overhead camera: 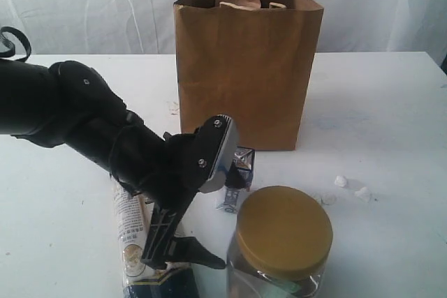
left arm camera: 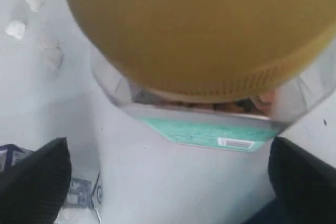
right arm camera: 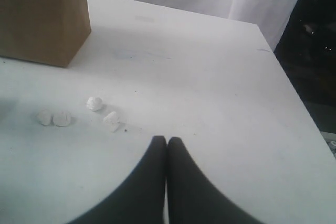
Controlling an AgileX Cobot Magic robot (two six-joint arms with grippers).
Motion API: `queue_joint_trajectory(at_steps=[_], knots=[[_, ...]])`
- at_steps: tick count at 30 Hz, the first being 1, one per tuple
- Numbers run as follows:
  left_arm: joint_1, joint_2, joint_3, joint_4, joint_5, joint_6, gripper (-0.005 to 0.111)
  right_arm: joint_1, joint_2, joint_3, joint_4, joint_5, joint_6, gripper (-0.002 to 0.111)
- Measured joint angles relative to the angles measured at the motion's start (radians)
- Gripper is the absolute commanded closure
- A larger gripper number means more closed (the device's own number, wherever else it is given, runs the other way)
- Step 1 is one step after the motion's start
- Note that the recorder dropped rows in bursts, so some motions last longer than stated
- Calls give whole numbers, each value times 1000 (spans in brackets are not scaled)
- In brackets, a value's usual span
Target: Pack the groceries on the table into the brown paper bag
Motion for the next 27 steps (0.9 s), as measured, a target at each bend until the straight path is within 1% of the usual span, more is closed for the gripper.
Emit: queue_joint_trajectory(at_steps=[3, 8, 15, 19, 27], knots=[[0, 13, 0, -57, 43, 36, 2, 0, 0, 0, 0, 0, 0, 108], [0, 51, 0, -105, 138, 72, 2, 0, 0, 0, 0, 0, 0, 108], [0, 83, 0, -229, 165, 82, 2, 0, 0, 0, 0, 0, 0, 108], [0, 109, 0, -319, 208, 93, 2, 0, 0, 0, 0, 0, 0, 108], [0, 161, 0, -366, 228, 95, 2, 0, 0, 0, 0, 0, 0, 108]])
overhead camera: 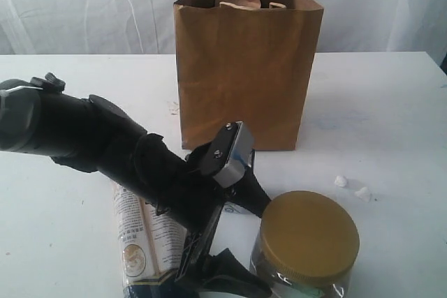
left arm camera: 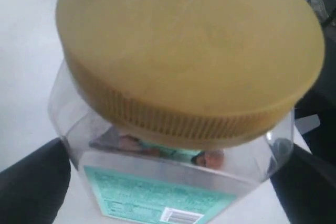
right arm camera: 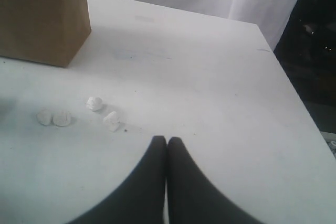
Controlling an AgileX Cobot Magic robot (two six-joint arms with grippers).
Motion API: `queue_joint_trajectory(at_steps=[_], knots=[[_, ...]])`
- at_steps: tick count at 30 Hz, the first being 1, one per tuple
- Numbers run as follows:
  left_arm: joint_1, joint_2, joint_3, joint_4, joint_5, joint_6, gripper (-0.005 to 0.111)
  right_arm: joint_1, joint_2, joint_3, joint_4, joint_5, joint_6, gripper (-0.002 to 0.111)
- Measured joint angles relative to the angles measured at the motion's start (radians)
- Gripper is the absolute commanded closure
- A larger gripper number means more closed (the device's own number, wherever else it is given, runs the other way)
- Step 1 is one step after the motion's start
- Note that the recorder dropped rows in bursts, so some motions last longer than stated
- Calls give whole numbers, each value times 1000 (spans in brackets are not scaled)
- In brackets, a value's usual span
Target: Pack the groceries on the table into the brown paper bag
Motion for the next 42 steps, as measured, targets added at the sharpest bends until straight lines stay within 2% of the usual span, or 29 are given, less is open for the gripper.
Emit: queue_joint_trajectory(at_steps=[17, 27, 35, 42], knots=[[0, 81, -23, -64, -37, 0, 2, 0, 0, 0, 0, 0, 0, 108], [0, 114, -69, -183, 114, 0, 2, 0, 0, 0, 0, 0, 0, 108], [-1, 118, -71, -187, 115, 0, 2, 0, 0, 0, 0, 0, 0, 108], [-20, 155, -71, -160, 61, 0, 2, 0, 0, 0, 0, 0, 0, 108]])
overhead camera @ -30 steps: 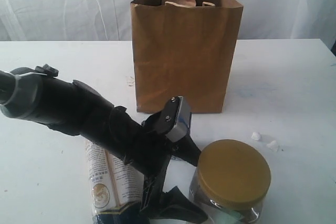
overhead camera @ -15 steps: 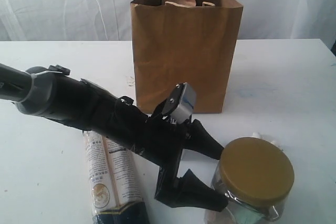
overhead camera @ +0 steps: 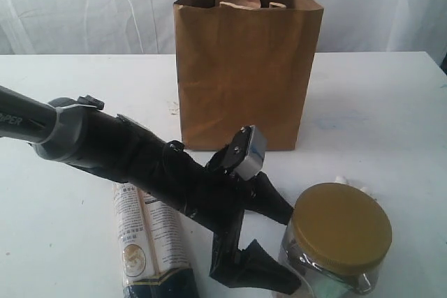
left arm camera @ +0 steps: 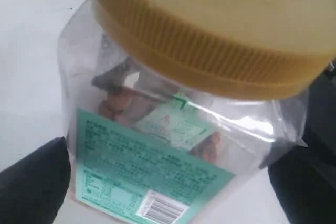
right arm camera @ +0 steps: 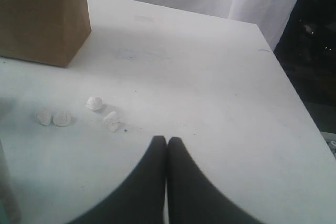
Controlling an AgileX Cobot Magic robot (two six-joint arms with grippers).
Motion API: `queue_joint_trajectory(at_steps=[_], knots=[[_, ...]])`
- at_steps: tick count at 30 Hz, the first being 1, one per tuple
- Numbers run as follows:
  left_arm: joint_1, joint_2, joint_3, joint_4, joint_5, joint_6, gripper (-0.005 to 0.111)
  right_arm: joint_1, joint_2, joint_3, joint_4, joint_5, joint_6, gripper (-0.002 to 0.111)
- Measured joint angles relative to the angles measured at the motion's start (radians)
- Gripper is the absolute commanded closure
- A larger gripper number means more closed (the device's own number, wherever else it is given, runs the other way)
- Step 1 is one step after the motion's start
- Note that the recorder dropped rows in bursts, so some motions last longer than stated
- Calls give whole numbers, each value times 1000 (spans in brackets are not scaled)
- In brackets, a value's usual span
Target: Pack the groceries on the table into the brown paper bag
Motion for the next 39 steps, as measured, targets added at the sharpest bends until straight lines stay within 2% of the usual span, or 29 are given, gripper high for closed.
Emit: queue_joint_trajectory(at_steps=[12, 19, 22, 24, 28, 31, 36, 39], knots=[[0, 2, 0, -104, 31, 0, 2, 0, 0, 0, 0, 0, 0, 108], [-2, -45, -2, -102, -4, -2, 2, 0, 0, 0, 0, 0, 0, 108], [-2, -71, -2, -43, -13, -58, 2, 0, 0, 0, 0, 0, 0, 108], [-2, -89, -2, 64, -52, -142, 2, 0, 0, 0, 0, 0, 0, 108], [-2, -123, -2, 505, -131, -473, 2, 0, 0, 0, 0, 0, 0, 108], [-9, -143, -15, 649, -156, -651, 2, 0, 0, 0, 0, 0, 0, 108], [-86, -198, -56, 1042, -243, -1063, 2, 0, 0, 0, 0, 0, 0, 108], [-143, -242, -60, 1162, -303, -1215, 2, 0, 0, 0, 0, 0, 0, 108]])
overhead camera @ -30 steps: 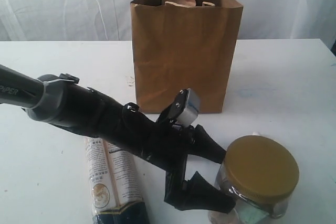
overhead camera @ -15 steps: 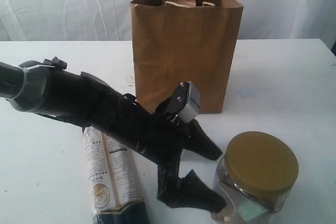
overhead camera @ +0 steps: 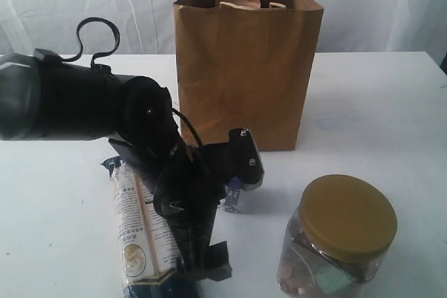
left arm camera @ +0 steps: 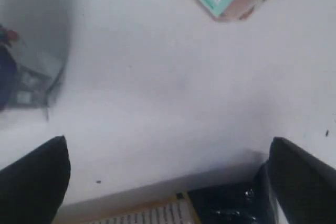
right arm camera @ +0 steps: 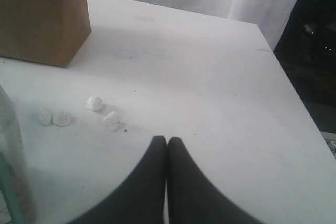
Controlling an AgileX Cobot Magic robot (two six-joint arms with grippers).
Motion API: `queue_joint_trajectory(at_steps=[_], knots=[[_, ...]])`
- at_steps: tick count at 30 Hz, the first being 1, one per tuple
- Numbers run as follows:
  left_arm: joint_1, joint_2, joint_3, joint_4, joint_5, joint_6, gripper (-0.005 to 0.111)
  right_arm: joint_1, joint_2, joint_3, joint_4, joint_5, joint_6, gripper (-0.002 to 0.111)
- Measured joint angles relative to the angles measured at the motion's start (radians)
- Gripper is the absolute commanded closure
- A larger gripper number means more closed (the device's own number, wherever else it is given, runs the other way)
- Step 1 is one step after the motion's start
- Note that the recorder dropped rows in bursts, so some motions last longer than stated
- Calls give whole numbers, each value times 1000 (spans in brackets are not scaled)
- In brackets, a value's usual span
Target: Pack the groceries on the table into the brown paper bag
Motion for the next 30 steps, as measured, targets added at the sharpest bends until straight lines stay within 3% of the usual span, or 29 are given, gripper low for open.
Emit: queue_joint_trajectory(at_steps=[5, 15, 17, 21, 24, 30], knots=[[-76, -70, 41, 86, -152, -60, 2, 0, 0, 0, 0, 0, 0, 108], [-124, -87, 164, 206, -391, -310, 2, 0, 0, 0, 0, 0, 0, 108], [-158, -87, 216, 206, -516, -295, 2, 0, 0, 0, 0, 0, 0, 108], [-225, -87, 357, 249, -896, -258, 2, 0, 0, 0, 0, 0, 0, 108], [-236, -87, 429, 308, -1099, -317, 2, 0, 0, 0, 0, 0, 0, 108], [-218, -87, 465, 444, -1094, -461, 2, 0, 0, 0, 0, 0, 0, 108]])
